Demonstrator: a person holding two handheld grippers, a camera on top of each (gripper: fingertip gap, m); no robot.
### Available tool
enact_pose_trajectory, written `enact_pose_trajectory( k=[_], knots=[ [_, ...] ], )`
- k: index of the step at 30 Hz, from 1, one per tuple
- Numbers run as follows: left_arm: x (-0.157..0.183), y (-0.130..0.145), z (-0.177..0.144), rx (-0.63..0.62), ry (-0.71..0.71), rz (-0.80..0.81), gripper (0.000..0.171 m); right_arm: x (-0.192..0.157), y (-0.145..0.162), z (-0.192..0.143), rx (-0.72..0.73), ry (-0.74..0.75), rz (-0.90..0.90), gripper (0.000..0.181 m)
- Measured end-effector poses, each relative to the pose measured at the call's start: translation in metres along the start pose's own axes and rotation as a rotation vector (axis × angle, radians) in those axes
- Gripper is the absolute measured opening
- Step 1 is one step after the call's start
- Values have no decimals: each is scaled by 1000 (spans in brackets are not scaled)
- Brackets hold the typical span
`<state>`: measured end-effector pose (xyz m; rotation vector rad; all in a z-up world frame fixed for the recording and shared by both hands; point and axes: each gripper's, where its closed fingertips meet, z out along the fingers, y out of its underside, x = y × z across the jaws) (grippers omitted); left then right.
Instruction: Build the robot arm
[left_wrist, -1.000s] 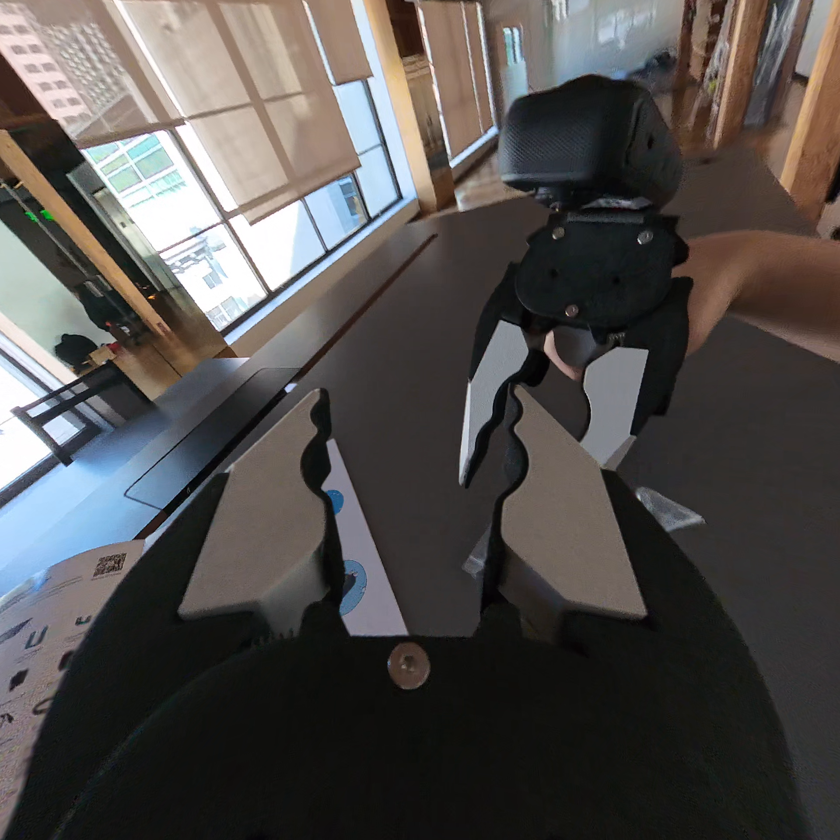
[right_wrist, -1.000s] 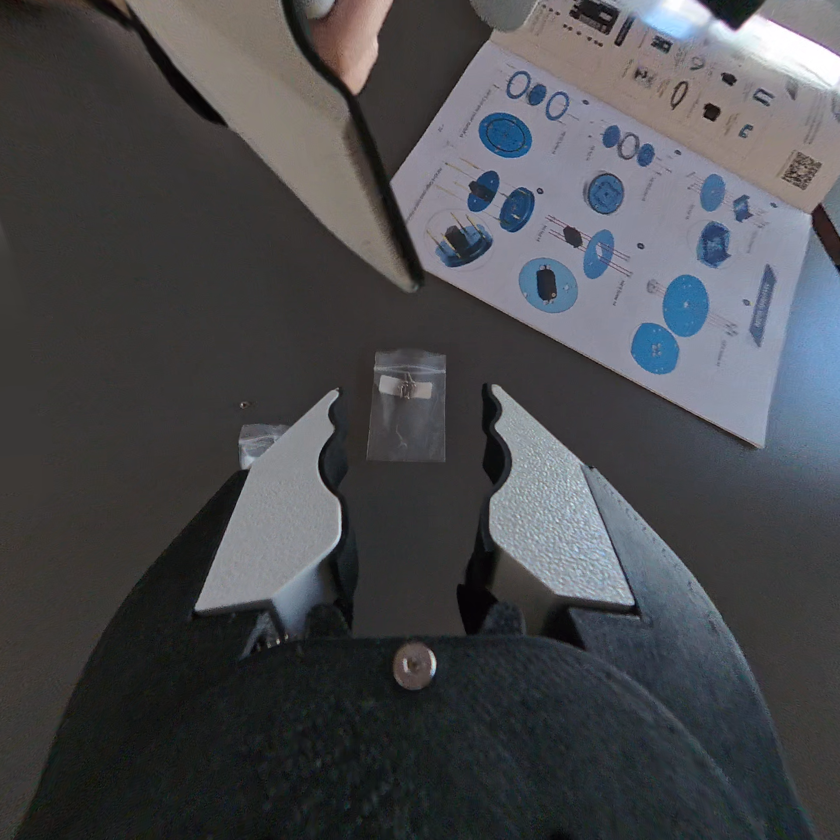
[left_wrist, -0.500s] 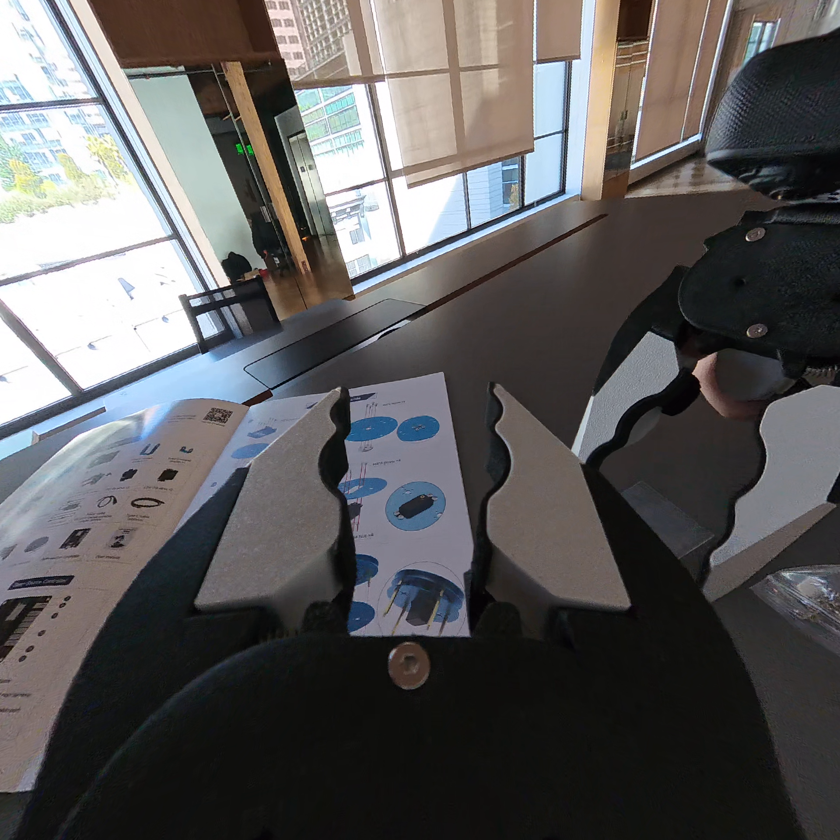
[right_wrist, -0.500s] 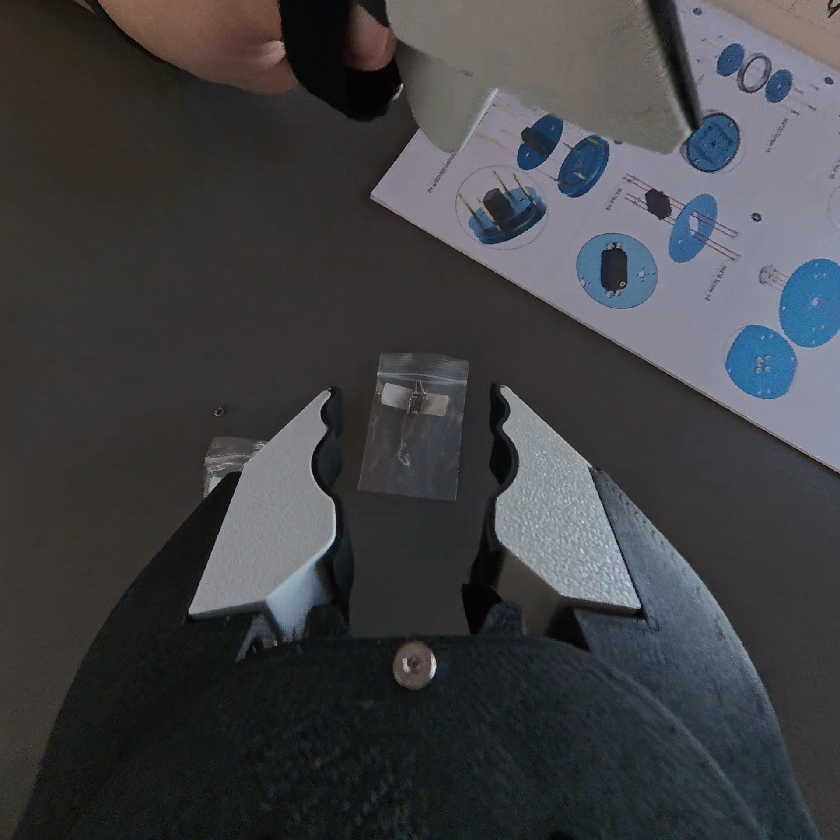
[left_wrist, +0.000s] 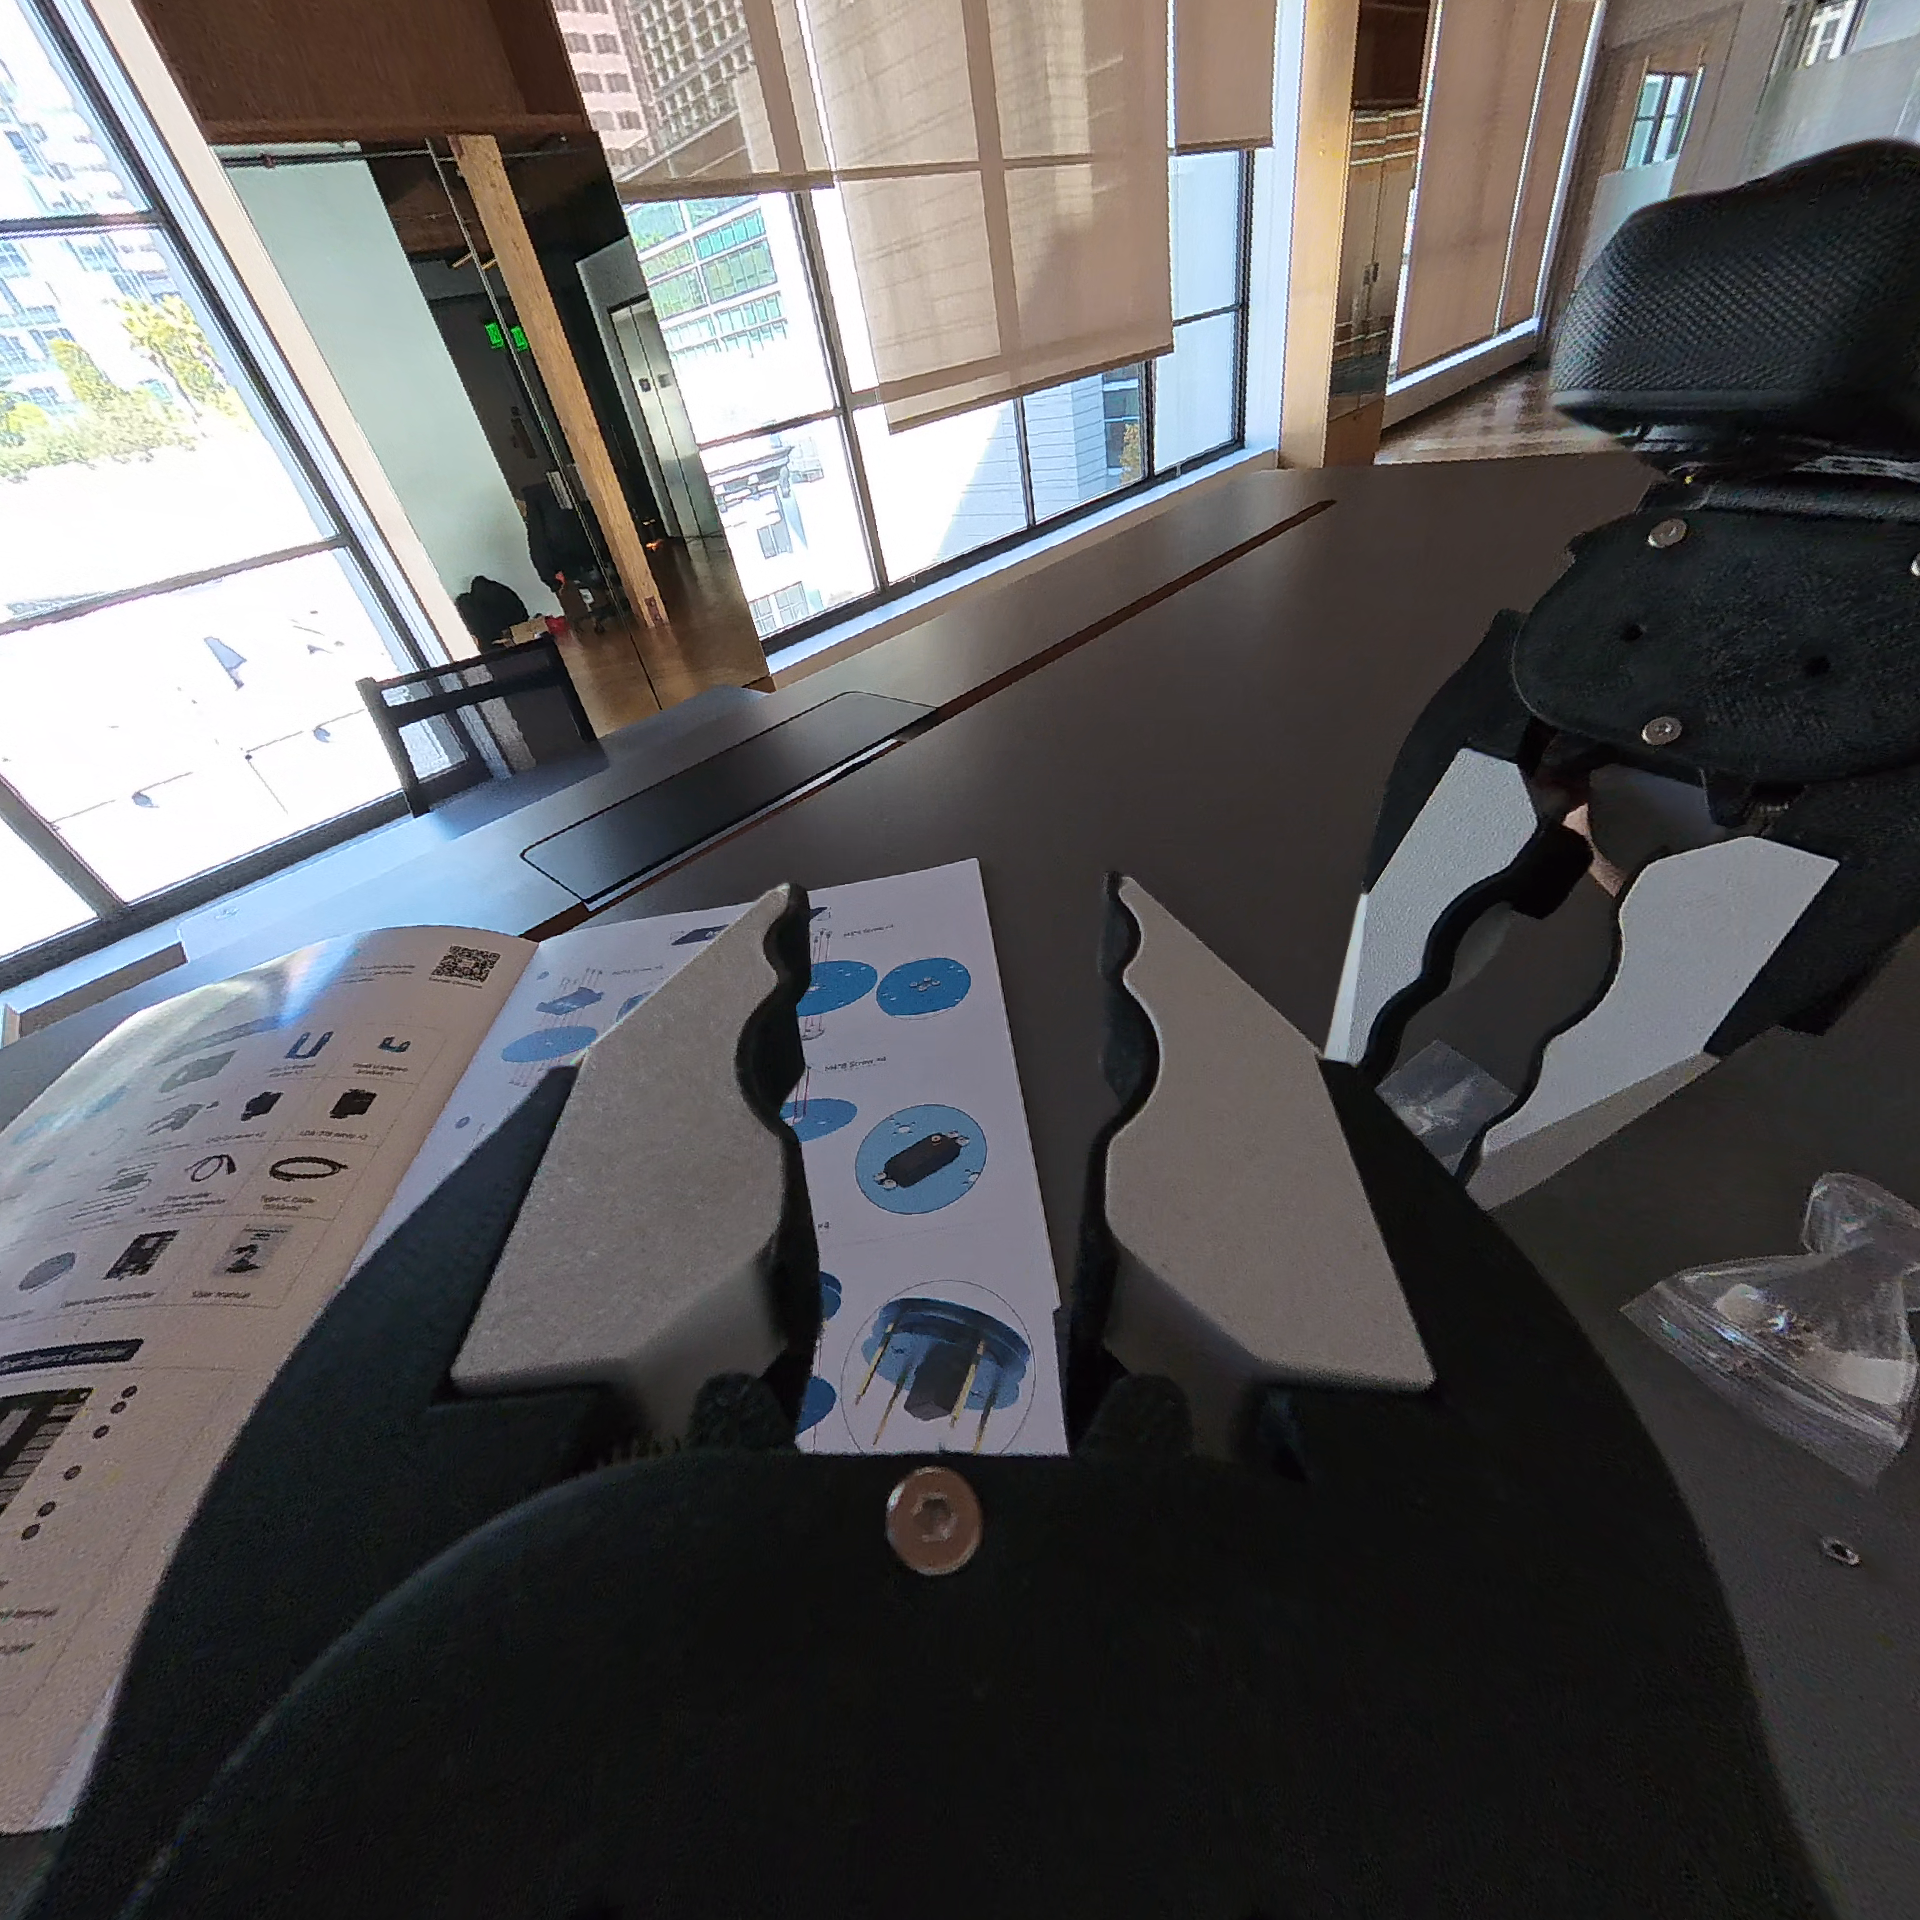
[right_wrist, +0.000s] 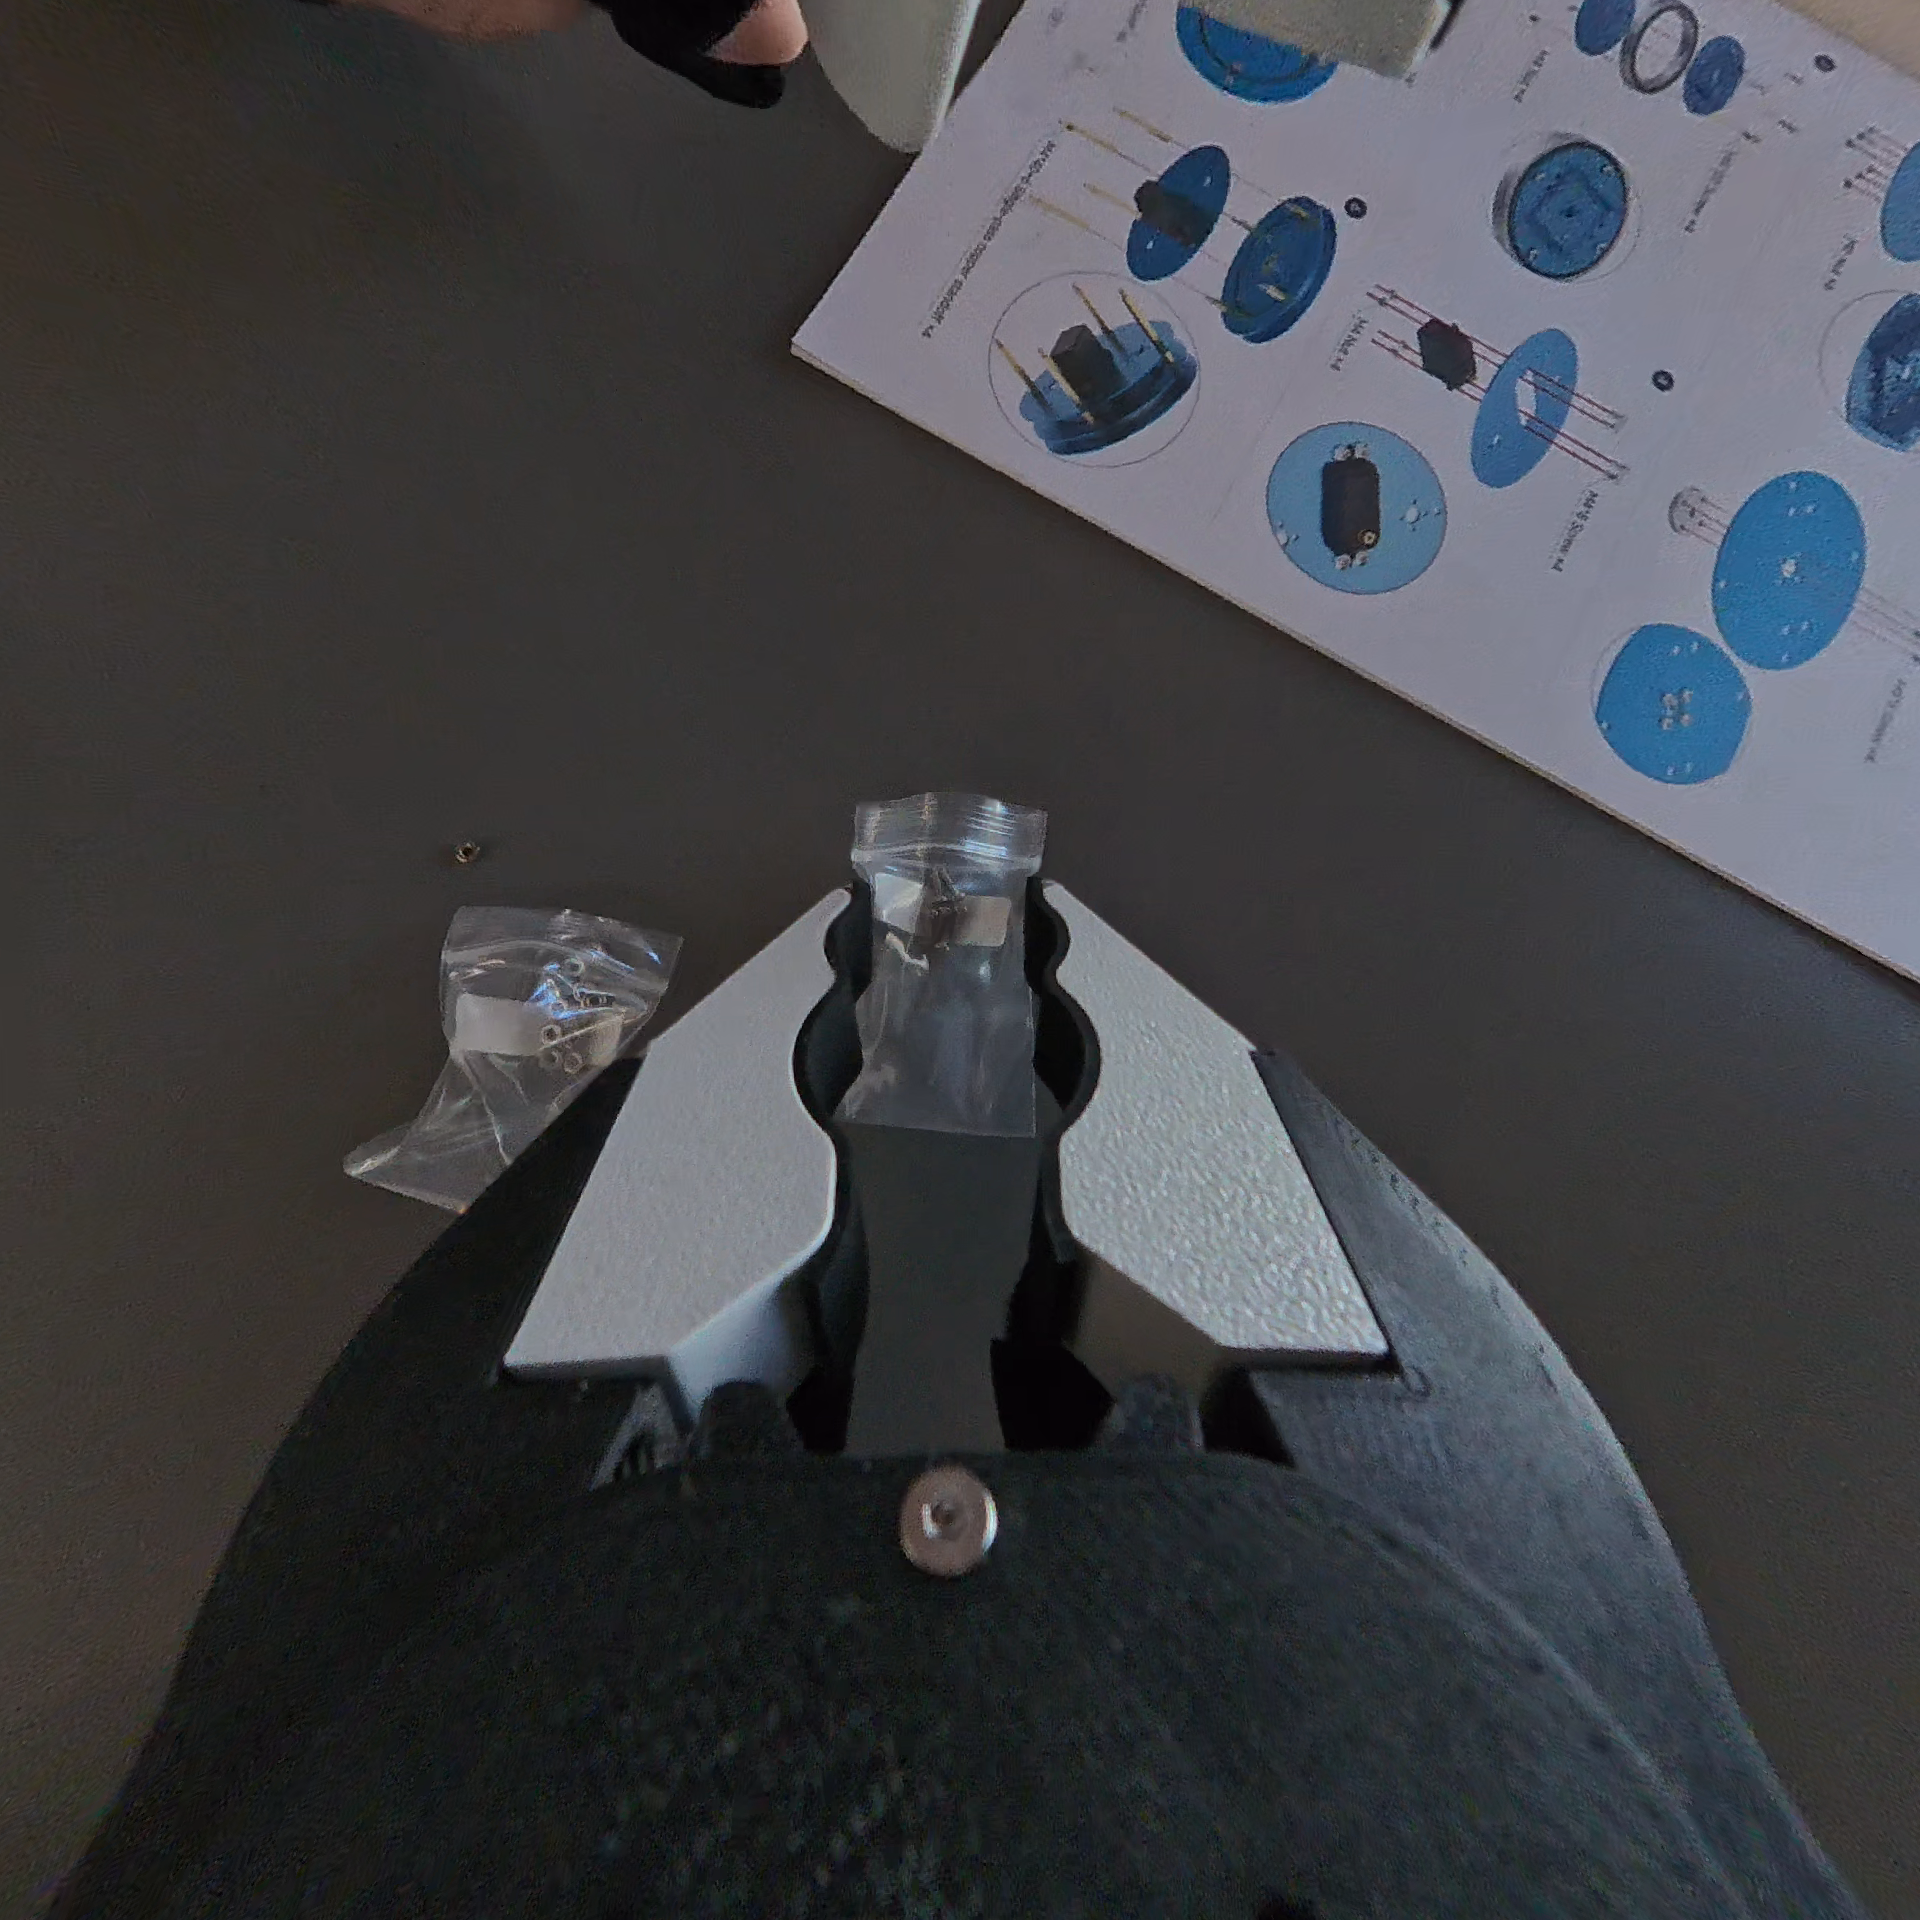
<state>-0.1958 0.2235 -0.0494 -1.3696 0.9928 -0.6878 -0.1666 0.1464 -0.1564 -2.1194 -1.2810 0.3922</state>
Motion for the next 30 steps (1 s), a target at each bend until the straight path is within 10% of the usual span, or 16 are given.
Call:
enact_pose_trajectory(
  k=[30],
  knots=[
    [11,12,6,-68,47,27,57,-22,2,2,-173,-55,-55,28]
  ],
)
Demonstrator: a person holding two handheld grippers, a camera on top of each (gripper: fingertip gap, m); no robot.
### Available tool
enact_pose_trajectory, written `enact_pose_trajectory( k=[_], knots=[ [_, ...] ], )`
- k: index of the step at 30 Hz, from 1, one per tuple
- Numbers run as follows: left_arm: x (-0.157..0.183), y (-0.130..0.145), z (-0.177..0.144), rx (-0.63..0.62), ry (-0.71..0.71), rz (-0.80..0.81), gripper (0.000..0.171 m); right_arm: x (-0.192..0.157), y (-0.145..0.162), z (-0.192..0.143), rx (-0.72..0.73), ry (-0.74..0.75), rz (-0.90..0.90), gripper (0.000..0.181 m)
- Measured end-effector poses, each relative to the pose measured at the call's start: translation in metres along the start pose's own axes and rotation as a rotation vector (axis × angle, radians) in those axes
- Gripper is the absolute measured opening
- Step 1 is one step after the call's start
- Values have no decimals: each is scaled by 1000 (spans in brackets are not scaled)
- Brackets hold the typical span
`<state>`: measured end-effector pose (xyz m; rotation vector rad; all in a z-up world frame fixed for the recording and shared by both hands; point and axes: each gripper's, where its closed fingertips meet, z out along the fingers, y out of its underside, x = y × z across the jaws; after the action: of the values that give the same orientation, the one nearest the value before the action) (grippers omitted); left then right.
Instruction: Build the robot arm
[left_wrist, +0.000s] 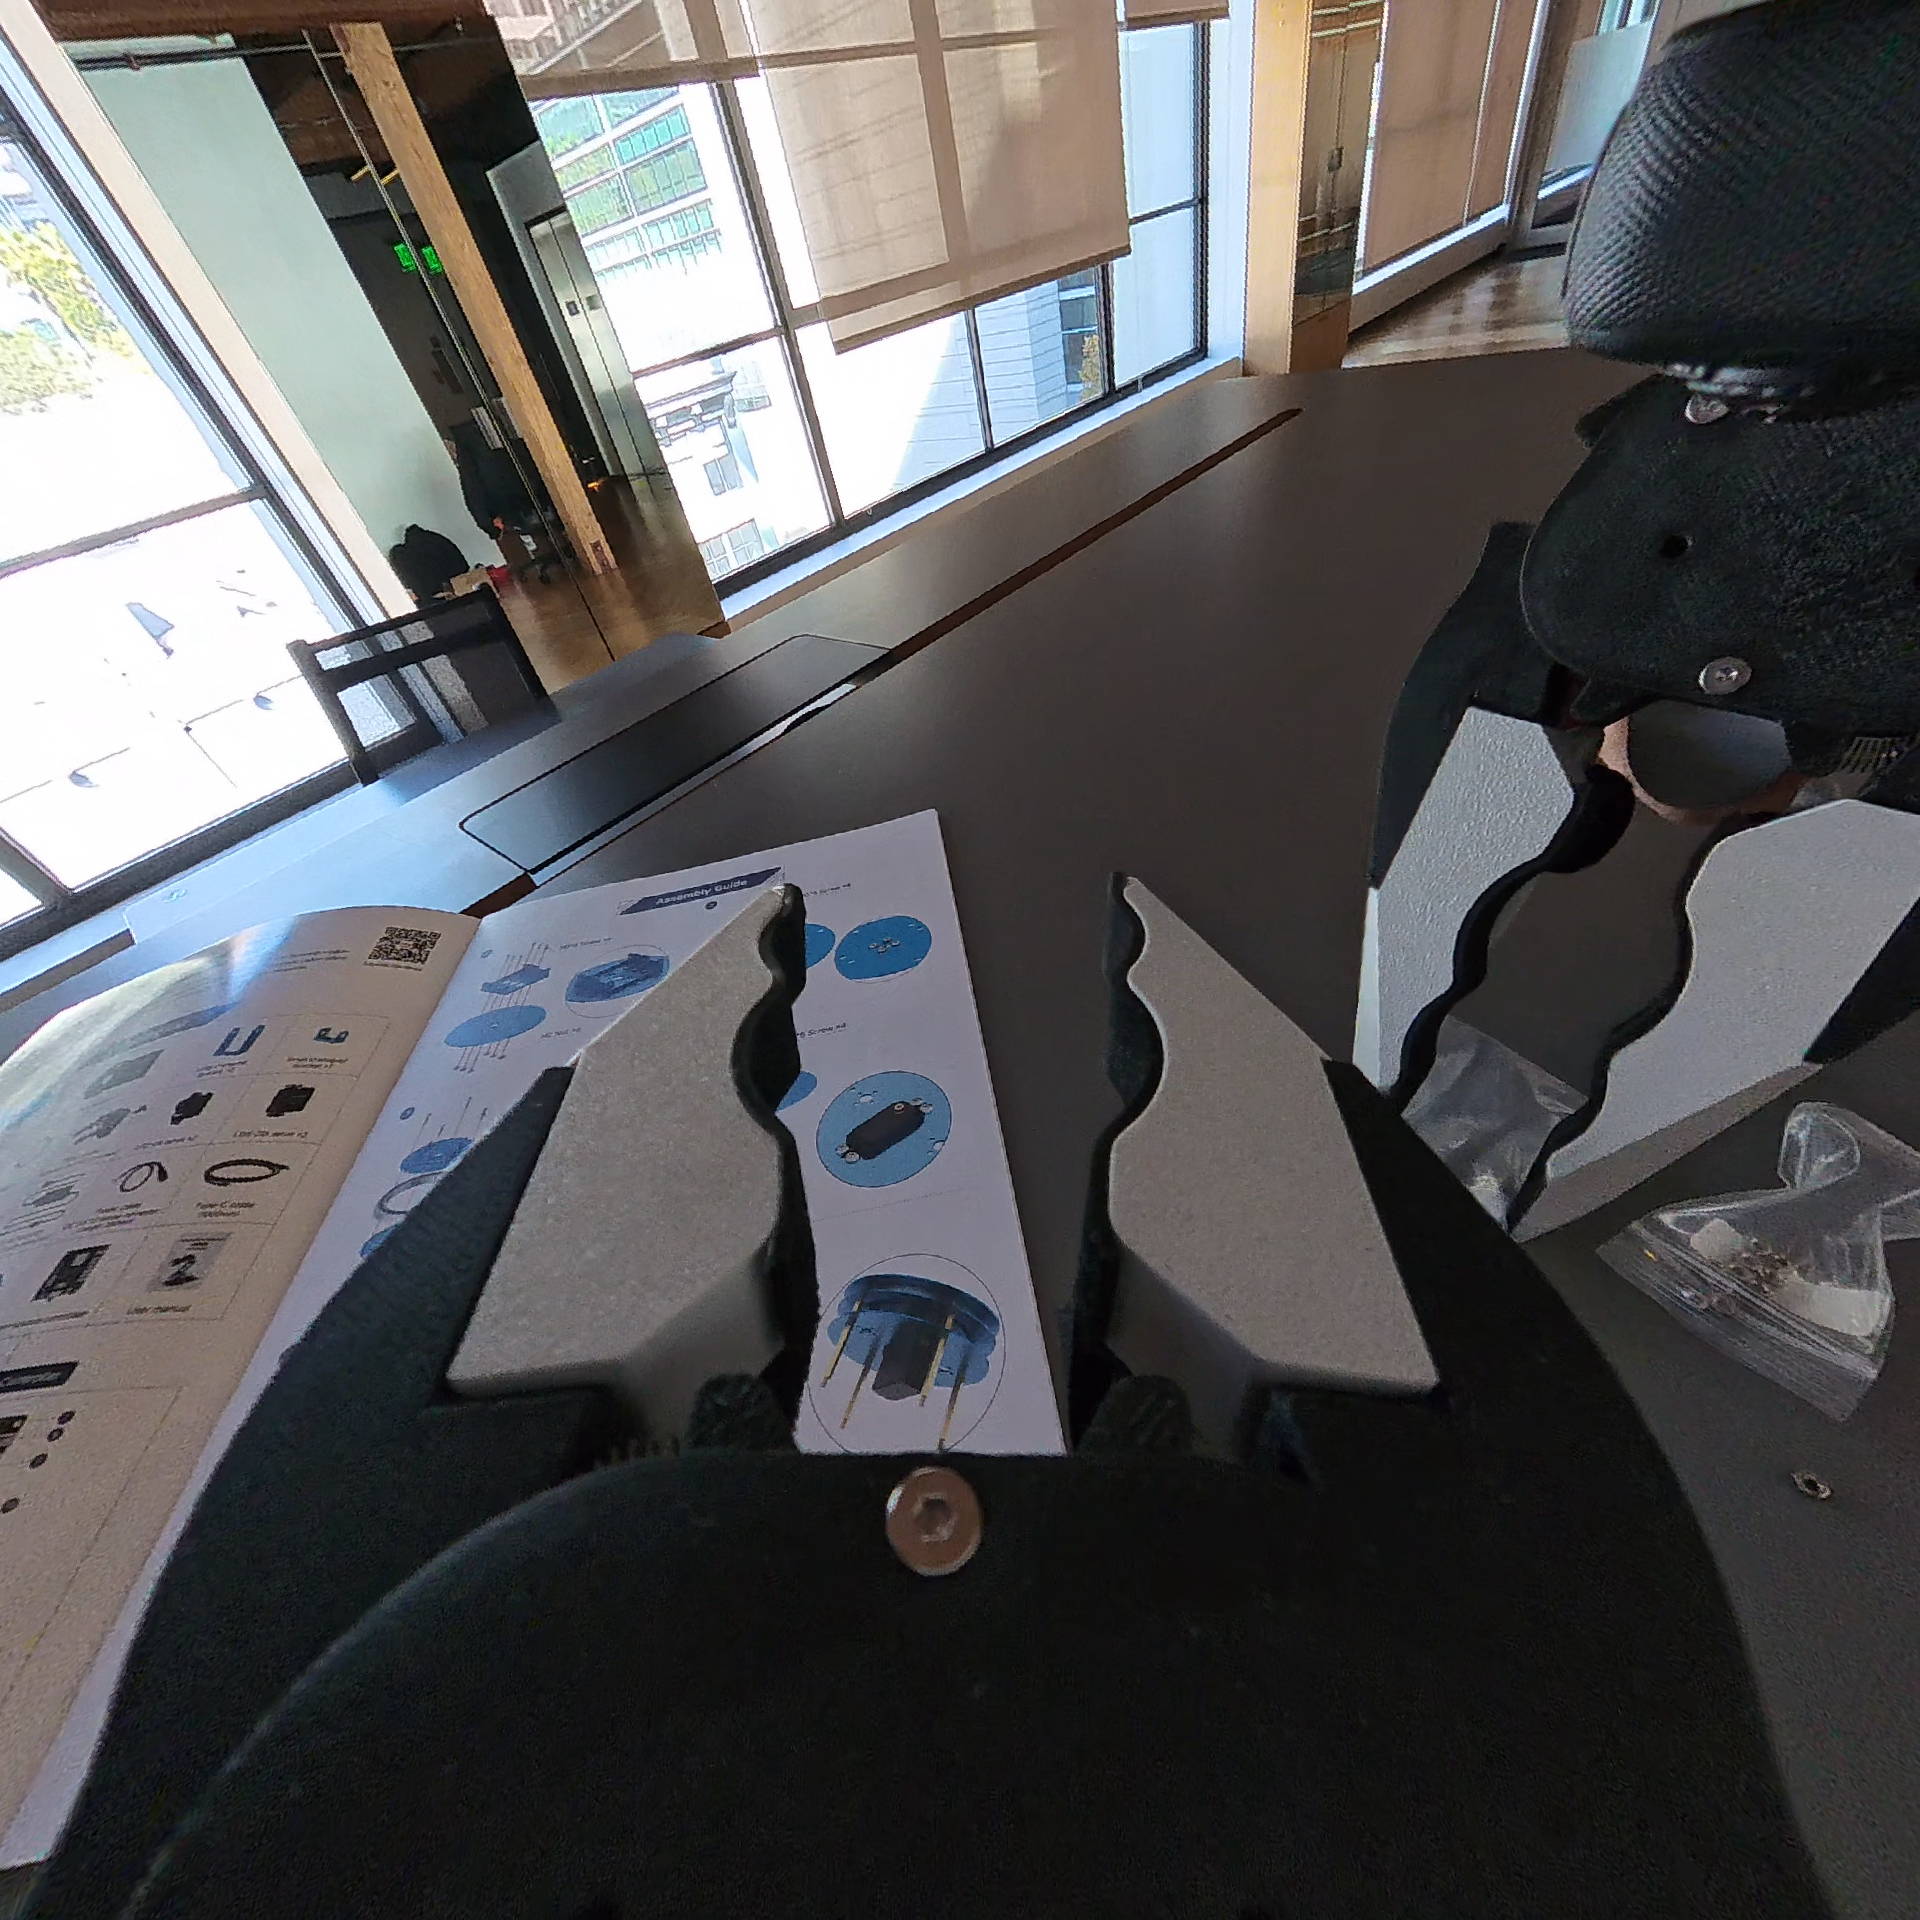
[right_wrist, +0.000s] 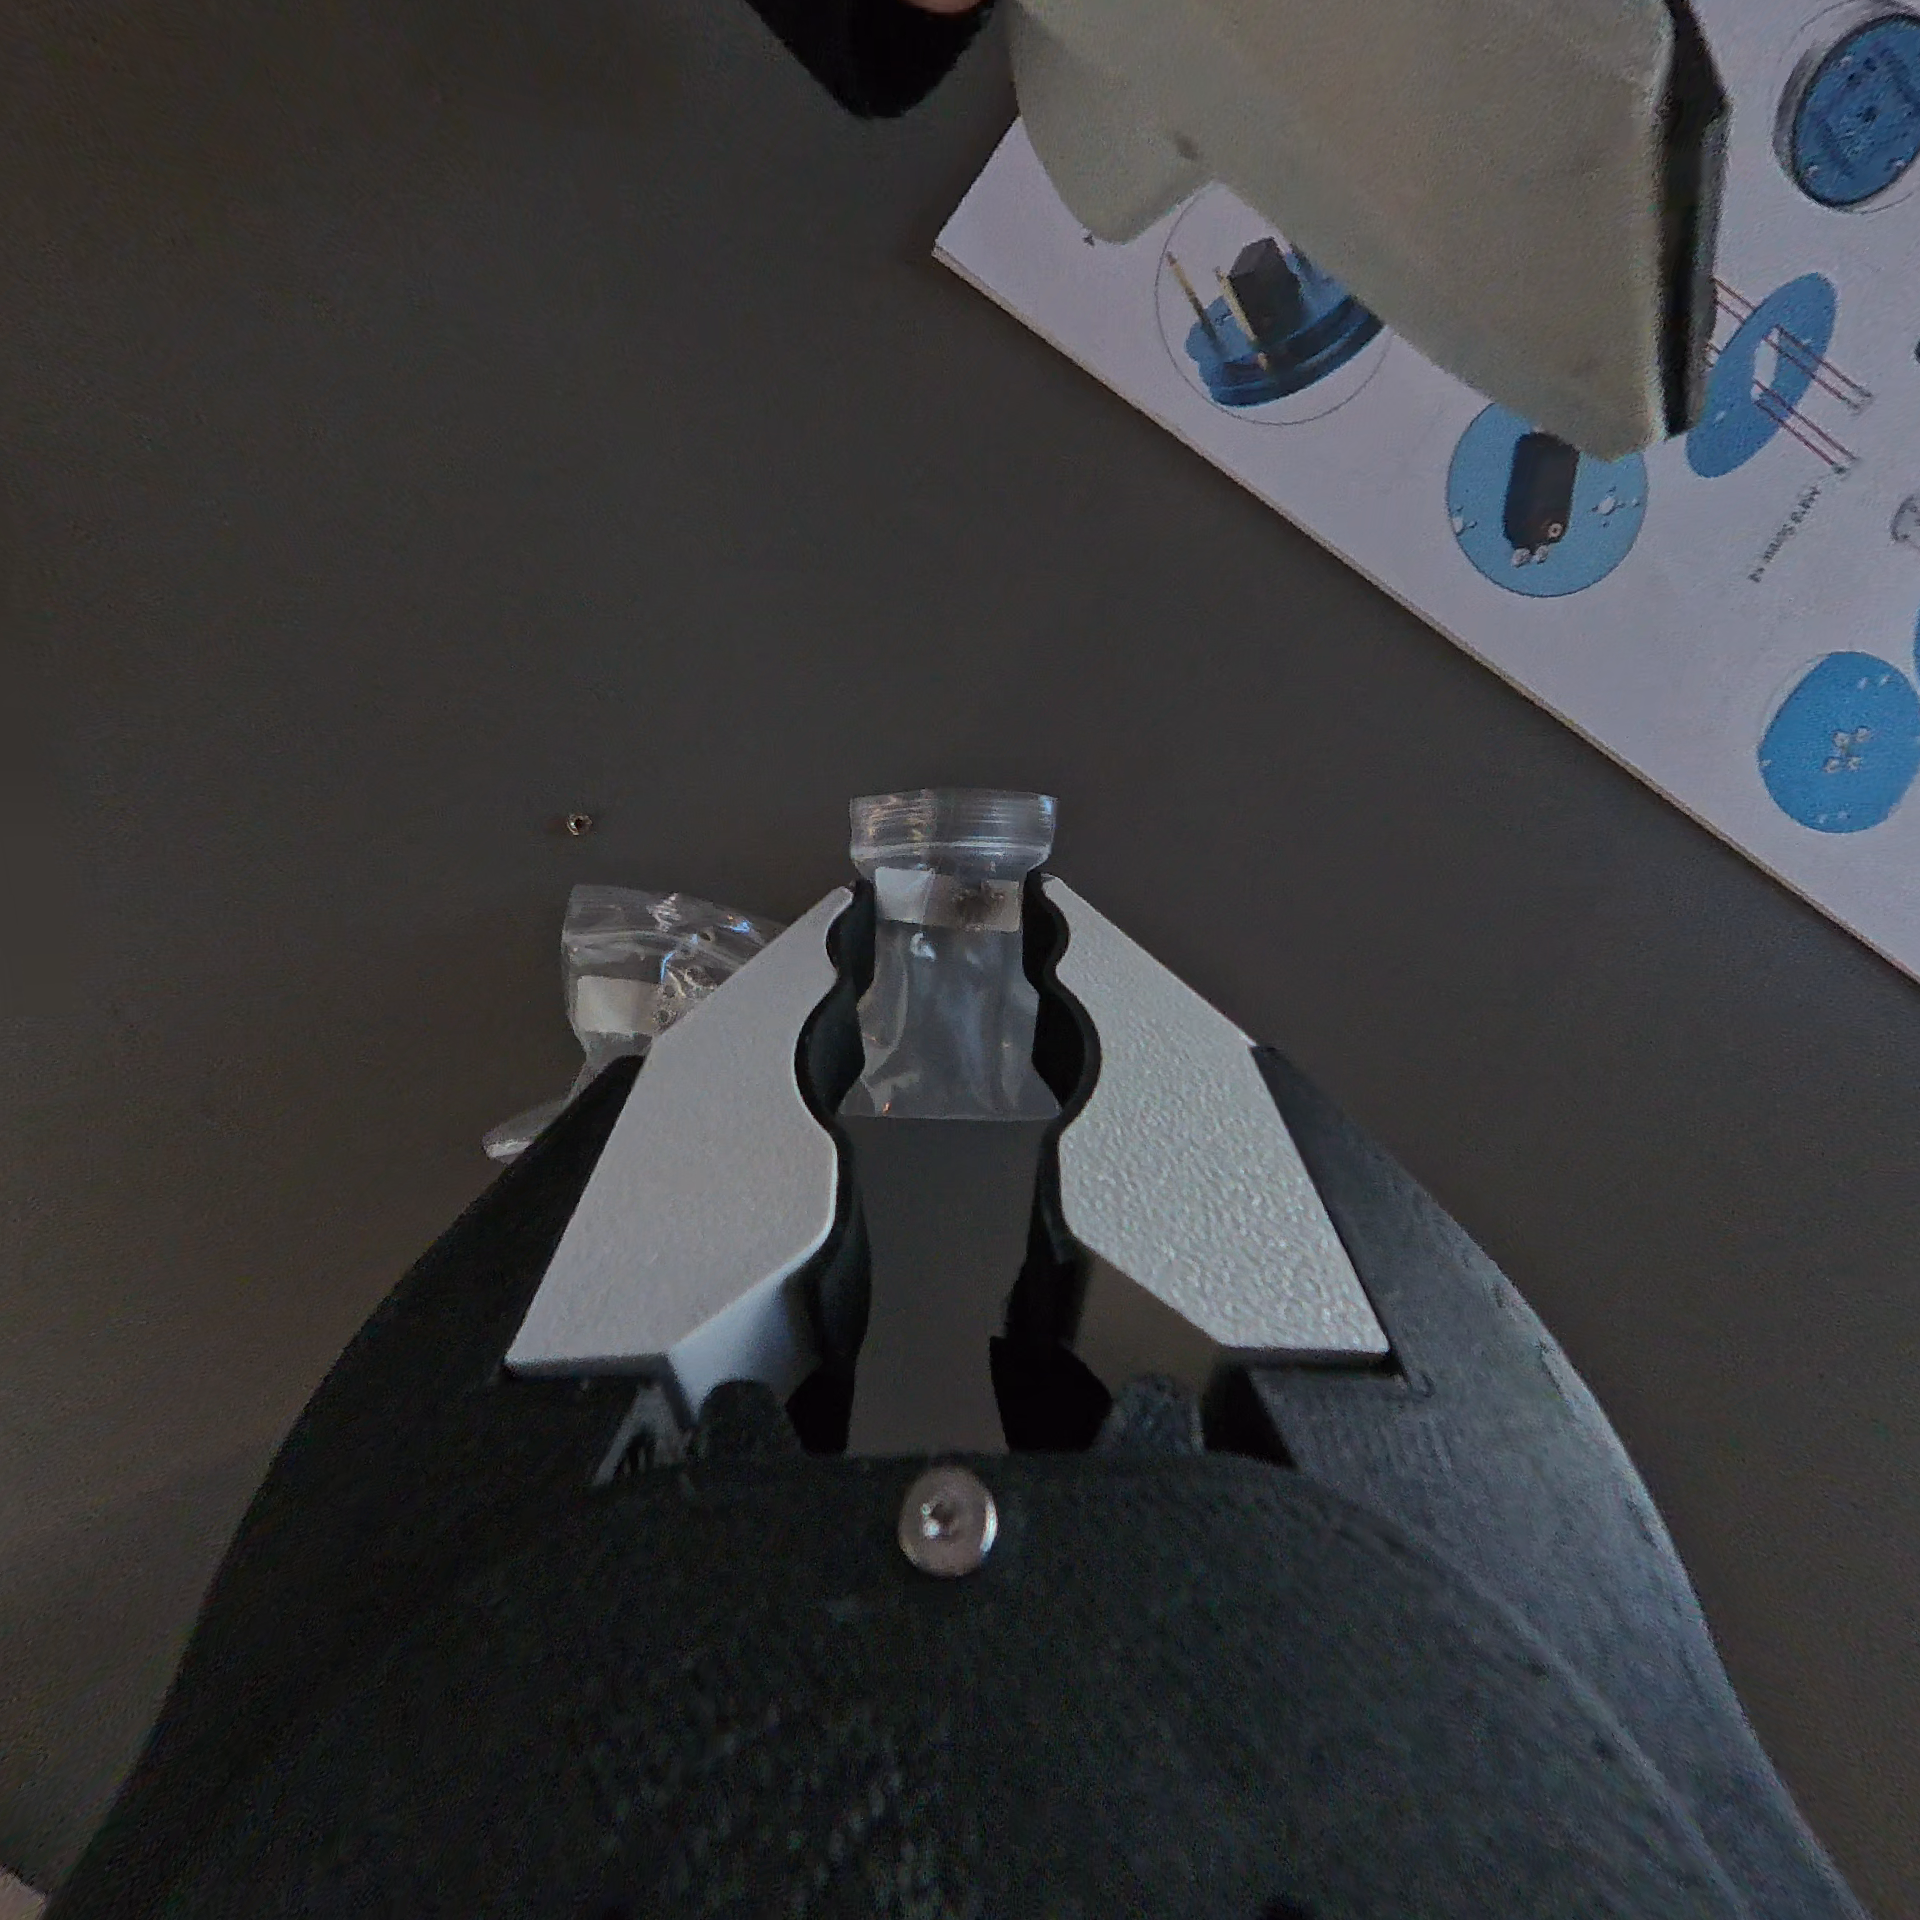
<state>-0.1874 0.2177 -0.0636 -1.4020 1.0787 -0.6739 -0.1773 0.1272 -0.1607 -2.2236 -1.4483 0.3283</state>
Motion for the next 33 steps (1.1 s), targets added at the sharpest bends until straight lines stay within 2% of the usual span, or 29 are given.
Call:
enact_pose_trajectory(
  k=[14,22,31,33],
  knots=[
    [5,4,2,-17,16,21,55,-9,-2,2,-1,-49,11,28],
    [2,5,2,-23,10,16,55,0,4,-5,-89,14,-10,25],
    [2,6,3,-30,15,17,55,-5,4,-4,-102,-13,-31,25],
    [2,6,4,-31,15,18,55,2,6,-6,-125,19,-19,24]
  ],
)
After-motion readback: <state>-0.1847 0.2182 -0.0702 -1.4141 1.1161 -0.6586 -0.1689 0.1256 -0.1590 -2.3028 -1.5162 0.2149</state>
